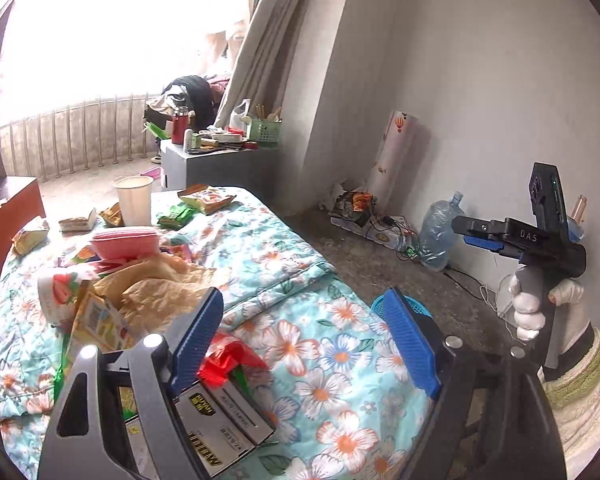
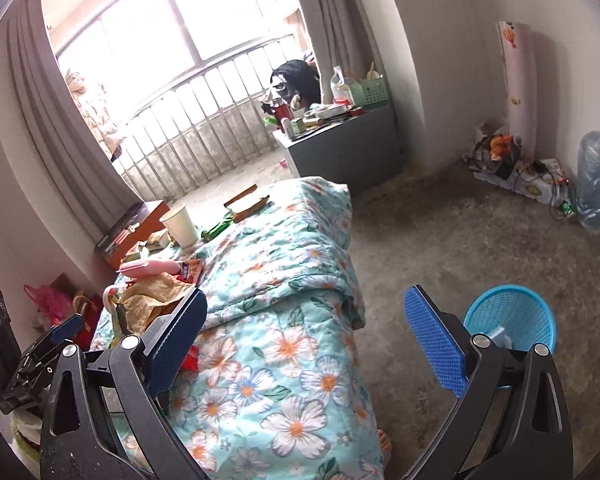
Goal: Collect trash
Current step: 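Move both tools back over the bed toward the snack bags and paper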
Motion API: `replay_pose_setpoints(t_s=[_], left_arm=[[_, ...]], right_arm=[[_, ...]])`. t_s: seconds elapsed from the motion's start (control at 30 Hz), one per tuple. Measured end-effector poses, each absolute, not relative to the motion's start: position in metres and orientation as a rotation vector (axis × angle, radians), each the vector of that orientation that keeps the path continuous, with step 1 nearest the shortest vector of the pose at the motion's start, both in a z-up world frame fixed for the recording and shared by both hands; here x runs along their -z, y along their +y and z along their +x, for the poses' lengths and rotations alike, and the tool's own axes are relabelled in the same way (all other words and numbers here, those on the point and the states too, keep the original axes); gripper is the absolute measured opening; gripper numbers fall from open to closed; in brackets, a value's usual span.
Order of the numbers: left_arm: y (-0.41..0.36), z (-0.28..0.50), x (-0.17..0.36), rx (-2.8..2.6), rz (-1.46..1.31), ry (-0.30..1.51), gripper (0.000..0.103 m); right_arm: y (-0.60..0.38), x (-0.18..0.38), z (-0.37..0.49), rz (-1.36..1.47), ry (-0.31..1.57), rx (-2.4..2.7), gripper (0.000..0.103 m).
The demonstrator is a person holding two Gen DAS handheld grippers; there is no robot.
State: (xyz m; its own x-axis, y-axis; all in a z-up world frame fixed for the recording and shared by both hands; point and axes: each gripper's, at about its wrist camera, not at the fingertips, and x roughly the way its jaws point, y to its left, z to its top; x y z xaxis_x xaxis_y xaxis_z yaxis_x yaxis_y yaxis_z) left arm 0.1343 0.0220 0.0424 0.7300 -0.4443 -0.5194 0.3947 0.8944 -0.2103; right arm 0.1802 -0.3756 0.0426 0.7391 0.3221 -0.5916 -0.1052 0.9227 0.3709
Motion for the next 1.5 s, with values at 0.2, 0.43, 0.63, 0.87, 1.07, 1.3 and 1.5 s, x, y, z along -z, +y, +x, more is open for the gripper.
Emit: replay_pose_setpoints(t_s=[0.2, 0.43, 0.63, 0.87, 1.07, 1.3, 1.5], left_arm=[[0.099, 0.127, -0.015, 0.275, -0.239, 0.628, 0.080], [0.124, 0.167, 0.015, 0.132, -0.325, 0.730, 0.080], [0.123, 0.203, 0.037, 0.081, -0.356, 0.812, 0.080], [0.131, 0.210, 0.048, 0.024, -0.371, 0.850, 0.064], [0.154, 0.205, 0.054, 0.032, -0.453, 0.850, 0.044], [0.169, 0.193, 0.053, 0.043, -0.488, 0.833, 0.017], [0.176, 0.182, 0.044, 0.047, -0.477, 0.787, 0.001]], right_arm=[[-0.300, -0.042, 0.197, 0.363, 0.773, -0.402, 0.095], [-0.234, -0.019, 0.227, 0.415, 0.875, -0.474, 0.090], [-0.204, 0.021, 0.260, 0.549, 1.038, -0.494, 0.081], [-0.176, 0.052, 0.292, 0.682, 1.161, -0.559, 0.075], [-0.162, 0.066, 0.305, 0.731, 1.227, -0.587, 0.073], [-0.161, 0.070, 0.311, 0.782, 1.259, -0.595, 0.058], [-0.159, 0.066, 0.312, 0.786, 1.265, -0.617, 0.037]])
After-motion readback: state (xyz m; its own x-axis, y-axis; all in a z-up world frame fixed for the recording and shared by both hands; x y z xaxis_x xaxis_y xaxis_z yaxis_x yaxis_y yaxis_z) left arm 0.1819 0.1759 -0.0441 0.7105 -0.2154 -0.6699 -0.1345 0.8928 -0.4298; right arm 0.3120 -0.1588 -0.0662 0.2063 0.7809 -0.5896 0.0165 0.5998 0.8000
